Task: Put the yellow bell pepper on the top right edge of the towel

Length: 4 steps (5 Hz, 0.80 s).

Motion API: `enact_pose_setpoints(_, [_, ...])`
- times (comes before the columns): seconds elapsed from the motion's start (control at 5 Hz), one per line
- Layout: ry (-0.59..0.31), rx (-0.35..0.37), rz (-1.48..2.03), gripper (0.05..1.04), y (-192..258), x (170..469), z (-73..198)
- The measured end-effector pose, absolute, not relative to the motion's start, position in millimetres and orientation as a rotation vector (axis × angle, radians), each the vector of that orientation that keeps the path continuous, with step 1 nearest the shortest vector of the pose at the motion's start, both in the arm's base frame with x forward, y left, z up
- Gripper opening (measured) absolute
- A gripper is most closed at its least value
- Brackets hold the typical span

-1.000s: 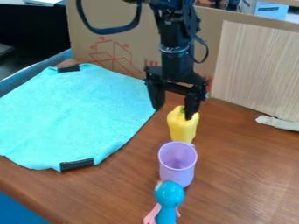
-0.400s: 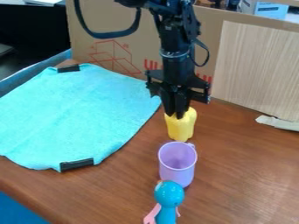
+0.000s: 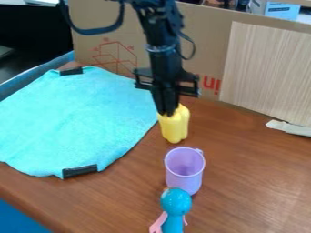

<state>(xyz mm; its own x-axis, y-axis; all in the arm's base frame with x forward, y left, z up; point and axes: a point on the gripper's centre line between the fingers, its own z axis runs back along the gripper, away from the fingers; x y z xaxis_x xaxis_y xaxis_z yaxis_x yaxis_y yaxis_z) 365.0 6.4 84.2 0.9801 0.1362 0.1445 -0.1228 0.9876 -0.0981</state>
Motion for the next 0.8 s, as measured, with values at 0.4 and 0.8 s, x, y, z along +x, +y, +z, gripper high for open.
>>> enact_pose_setpoints(0.4, [-0.204, -0.172, 0.236, 0.086, 54, 355, 108])
enact_pose_setpoints(0.8, [-0.266, -0.230, 0.354, 0.086, 105, 326, 137])
